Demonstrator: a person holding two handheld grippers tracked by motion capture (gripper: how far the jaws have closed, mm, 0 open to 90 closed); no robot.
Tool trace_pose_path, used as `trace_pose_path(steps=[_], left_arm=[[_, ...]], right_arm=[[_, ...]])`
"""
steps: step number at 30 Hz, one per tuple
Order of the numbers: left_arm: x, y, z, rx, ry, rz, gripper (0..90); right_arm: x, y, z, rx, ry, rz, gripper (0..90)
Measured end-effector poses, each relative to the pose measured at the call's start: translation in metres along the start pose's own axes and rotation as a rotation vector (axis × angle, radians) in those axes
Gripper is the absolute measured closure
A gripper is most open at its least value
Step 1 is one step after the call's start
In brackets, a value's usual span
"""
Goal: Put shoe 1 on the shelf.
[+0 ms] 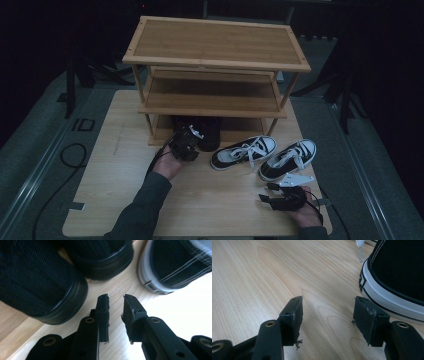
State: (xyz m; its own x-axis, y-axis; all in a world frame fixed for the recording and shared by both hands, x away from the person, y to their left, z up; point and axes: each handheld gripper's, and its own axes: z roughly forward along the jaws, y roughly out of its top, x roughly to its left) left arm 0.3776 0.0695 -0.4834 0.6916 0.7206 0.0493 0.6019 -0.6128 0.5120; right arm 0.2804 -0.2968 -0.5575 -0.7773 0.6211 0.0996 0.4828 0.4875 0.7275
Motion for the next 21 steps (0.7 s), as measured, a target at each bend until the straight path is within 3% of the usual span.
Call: trace_pose_path(steps=[10, 21], left_arm=[[-0.006, 0.01, -0.012, -0.017, -0.04, 0.019, 66.8], [-0.015, 0.024, -0.018, -0.033, -0.062, 0.054, 65.7]], right_arm=[[-0.001, -0.001, -0.001, -0.002, 0.003, -0.003, 40.4], [0.0, -0.001, -0.001, -0.001, 0.001, -0.001, 40.4]])
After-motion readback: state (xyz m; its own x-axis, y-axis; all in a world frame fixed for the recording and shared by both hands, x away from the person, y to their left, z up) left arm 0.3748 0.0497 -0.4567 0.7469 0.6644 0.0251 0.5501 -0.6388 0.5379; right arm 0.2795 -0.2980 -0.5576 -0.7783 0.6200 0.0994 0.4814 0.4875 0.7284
